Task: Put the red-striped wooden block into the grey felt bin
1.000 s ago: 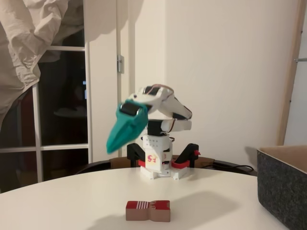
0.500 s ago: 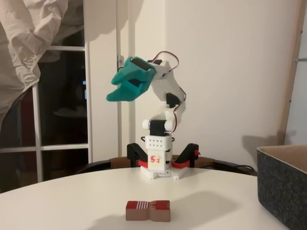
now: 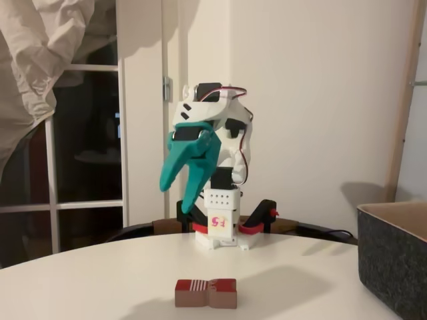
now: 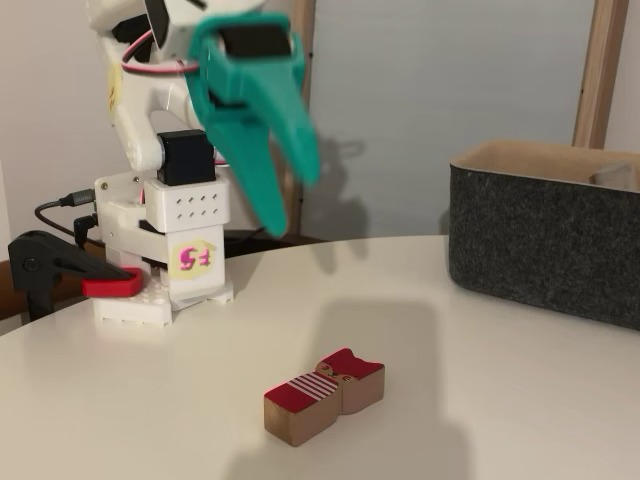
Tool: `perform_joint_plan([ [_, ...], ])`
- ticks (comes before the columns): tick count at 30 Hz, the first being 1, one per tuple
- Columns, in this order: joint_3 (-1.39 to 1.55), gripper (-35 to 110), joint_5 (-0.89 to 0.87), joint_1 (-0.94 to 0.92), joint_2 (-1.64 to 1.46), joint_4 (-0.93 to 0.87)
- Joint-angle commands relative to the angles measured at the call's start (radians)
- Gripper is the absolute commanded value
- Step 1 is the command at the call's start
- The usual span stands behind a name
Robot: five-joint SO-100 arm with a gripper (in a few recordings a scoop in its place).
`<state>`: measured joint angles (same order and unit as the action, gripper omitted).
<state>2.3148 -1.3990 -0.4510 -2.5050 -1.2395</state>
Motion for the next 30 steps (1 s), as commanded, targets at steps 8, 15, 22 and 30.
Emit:
perform_joint_plan([
  [8,-0.071,35,0.02,0.012,0.17,-0.224],
  [15,-0.074,36,-0.002,0.066,0.27,-0.236],
  [22,-0.078,37,0.015,0.135,0.35,-0.258],
  [30,-0.12,39,-0.009,0.163,0.423,-0.282],
])
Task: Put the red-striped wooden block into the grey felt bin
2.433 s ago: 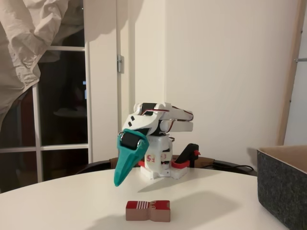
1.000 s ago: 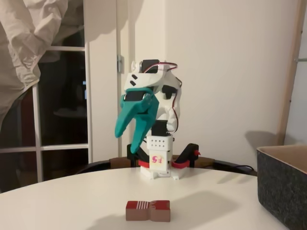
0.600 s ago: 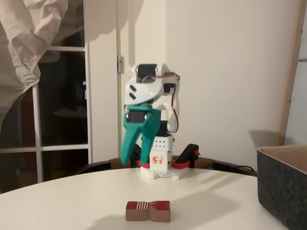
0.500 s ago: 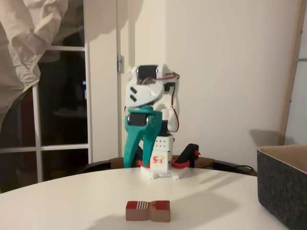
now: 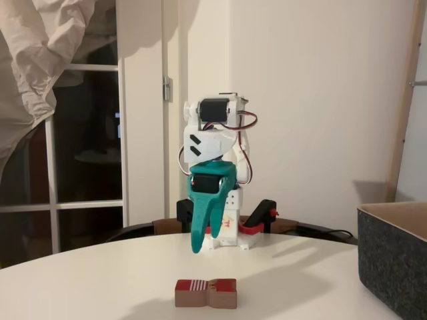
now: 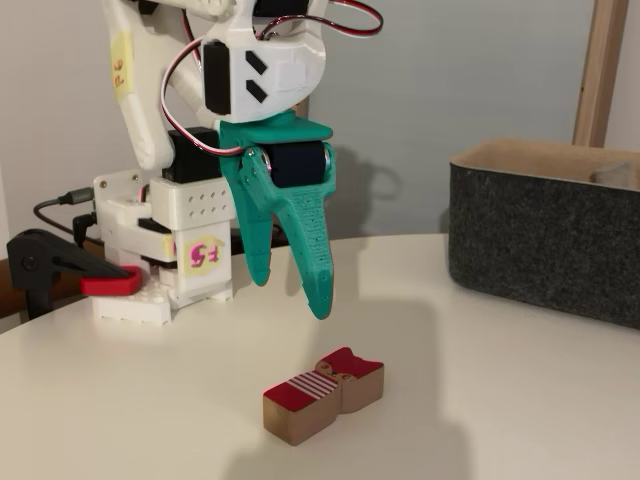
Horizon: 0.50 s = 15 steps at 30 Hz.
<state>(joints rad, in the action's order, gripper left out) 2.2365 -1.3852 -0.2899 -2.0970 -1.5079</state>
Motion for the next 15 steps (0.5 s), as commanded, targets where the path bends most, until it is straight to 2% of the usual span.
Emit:
perform_joint_plan([
  [1,-0.048,39,-0.025,0.006,0.021,-0.012],
  [7,-0.071,39,-0.017,0.023,0.061,-0.002],
  [15,-0.071,38,-0.021,0.035,0.118,0.153],
])
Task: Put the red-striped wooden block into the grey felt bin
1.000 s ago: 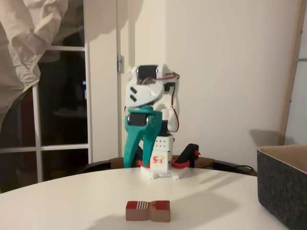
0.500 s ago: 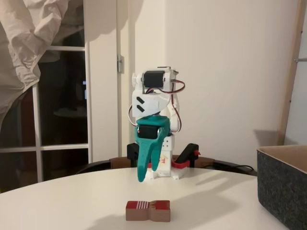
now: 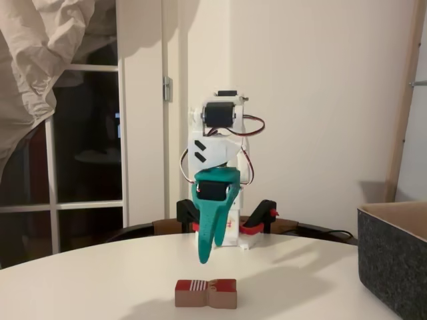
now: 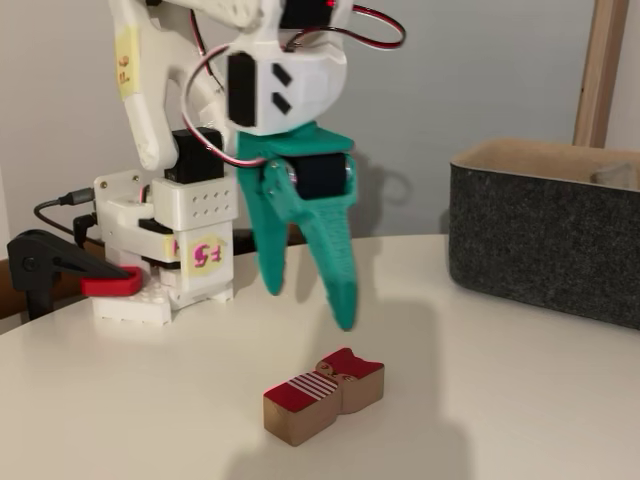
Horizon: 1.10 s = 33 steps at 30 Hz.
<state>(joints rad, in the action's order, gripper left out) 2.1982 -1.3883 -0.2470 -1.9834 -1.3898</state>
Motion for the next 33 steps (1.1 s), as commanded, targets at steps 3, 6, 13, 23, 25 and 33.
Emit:
perform_joint_plan([
  [3,-0.032,38,-0.021,-0.008,0.026,0.08],
  [6,-0.032,38,-0.025,-0.009,0.052,0.123],
  [13,-0.028,38,-0.021,-0.012,0.097,0.17],
  [23,-0.021,38,-0.06,-0.061,0.184,0.167],
  [25,-0.023,39,-0.064,-0.066,0.206,0.169],
  [33,-0.025,39,-0.043,-0.061,0.265,0.172],
])
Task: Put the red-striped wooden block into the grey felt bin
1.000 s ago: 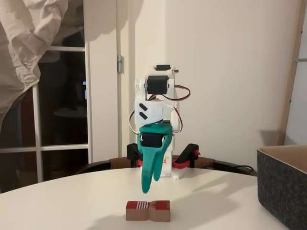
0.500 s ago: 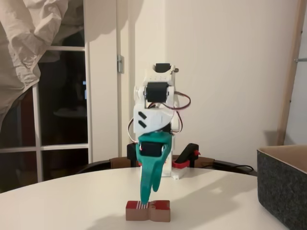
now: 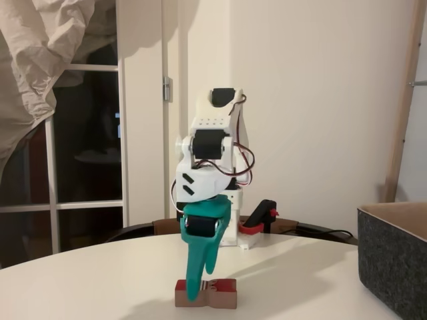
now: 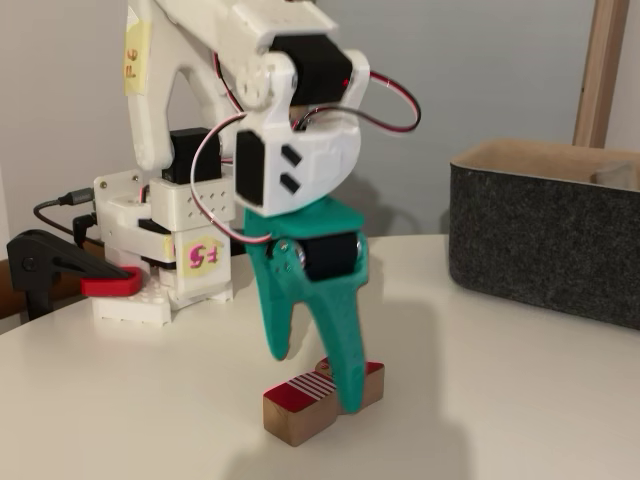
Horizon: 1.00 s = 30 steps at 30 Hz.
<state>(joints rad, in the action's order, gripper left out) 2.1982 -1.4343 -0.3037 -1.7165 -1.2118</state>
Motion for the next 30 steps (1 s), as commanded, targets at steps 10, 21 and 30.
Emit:
perform_joint_plan([
  [10,-0.025,38,0.041,0.011,0.06,0.032],
  [21,-0.025,34,0.067,0.025,0.103,0.077],
  [30,-0.025,26,0.107,0.031,0.132,0.13],
])
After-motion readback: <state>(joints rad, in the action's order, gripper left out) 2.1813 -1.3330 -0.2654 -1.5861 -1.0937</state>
